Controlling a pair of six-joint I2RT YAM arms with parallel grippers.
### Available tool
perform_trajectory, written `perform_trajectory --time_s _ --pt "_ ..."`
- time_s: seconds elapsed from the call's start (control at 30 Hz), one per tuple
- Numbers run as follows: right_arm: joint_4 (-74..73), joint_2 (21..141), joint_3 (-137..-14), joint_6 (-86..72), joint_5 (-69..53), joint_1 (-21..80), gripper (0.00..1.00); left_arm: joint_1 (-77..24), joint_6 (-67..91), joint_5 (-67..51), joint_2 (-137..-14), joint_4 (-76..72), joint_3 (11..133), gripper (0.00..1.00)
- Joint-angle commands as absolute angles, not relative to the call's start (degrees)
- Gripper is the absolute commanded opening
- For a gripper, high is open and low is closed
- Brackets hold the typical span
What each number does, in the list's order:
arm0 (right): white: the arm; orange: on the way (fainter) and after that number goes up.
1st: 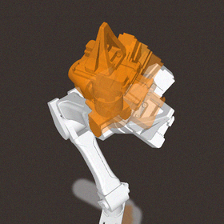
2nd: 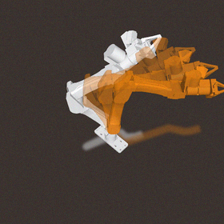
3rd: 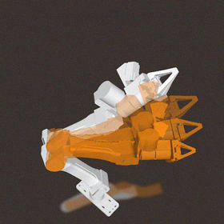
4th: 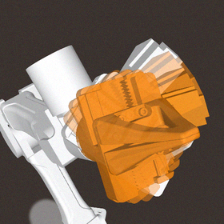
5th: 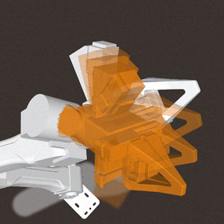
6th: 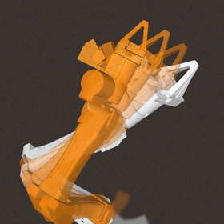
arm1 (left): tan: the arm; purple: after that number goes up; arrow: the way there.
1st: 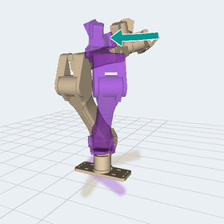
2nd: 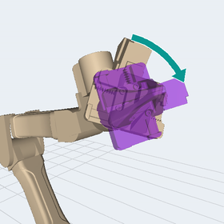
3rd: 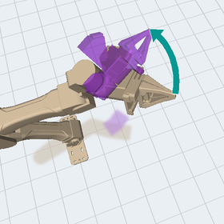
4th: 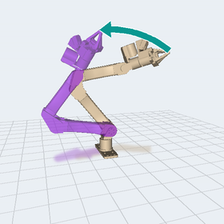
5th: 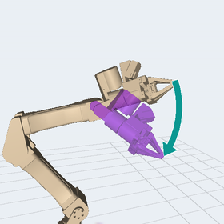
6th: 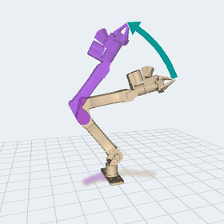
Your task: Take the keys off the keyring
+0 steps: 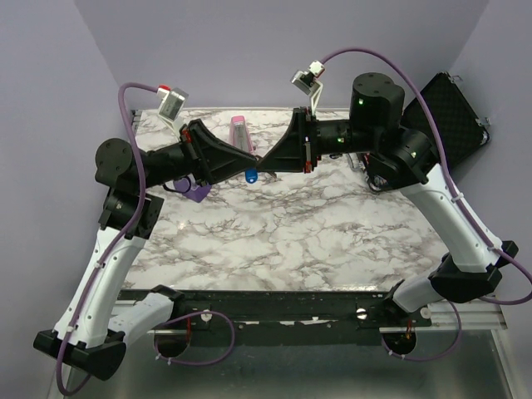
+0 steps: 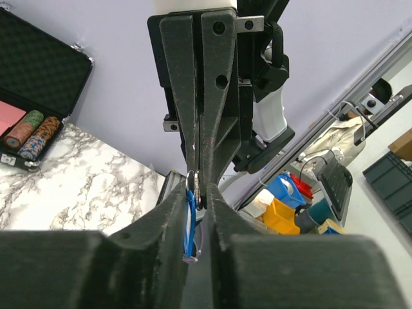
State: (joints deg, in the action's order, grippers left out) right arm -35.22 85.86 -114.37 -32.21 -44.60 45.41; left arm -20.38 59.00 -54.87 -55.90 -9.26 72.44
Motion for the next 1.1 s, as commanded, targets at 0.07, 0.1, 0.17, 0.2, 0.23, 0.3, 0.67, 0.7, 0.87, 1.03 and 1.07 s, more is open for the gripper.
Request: perform_trajectory --time_s 0.07,0.1,0.17,0.2,0.23,0.3,0.67,0.7,0.87,1.03,1.07 --pt "-33.8 85.2 -113.9 -32.7 -45.4 45.4 0.01 -20.7 56.3 -54.2 -56.0 -6.6 75.8 0.18" --pt "-33.8 85.1 -113.8 -32.7 -45.4 45.5 0.01 -20.7 56.2 -54.4 -56.1 -6.4 75.9 0.17" --pt "-33.8 84.9 -113.6 -32.5 -45.2 45.4 0.01 -20.7 56.0 -54.9 -56.4 -6.1 76.5 0.11" --pt "-33.8 84.8 -113.4 -32.5 -45.1 45.4 0.01 -20.7 55.6 -55.2 -56.6 -5.5 77.0 0.09" --pt "-33.9 84.7 -113.2 -32.4 -45.0 45.4 0.01 -20.7 54.5 -55.4 -56.8 -4.2 77.6 0.08" --pt "-34.4 84.6 -113.0 -32.2 -44.8 45.4 0.01 -20.7 52.4 -56.2 -57.5 -1.2 79.3 0.04" --pt "-42.2 83.2 -113.3 -29.0 -43.3 45.4 0.01 -20.7 36.4 -59.6 -60.0 21.0 87.2 0.0" --pt "-42.4 83.0 -112.9 -29.2 -43.2 45.4 0.01 -20.7 35.1 -60.1 -60.3 22.7 87.4 0.0" --pt "-42.3 80.4 -109.3 -30.3 -42.9 45.4 0.01 -20.7 29.5 -61.2 -61.3 28.9 88.2 0.0" --pt "-44.6 78.9 -108.2 -30.1 -42.5 45.4 0.01 -20.8 27.7 -62.8 -61.5 30.3 87.1 0.0" --pt "-45.2 78.8 -108.1 -30.0 -42.5 45.4 0.01 -20.8 27.7 -63.3 -61.5 30.1 86.8 0.0"
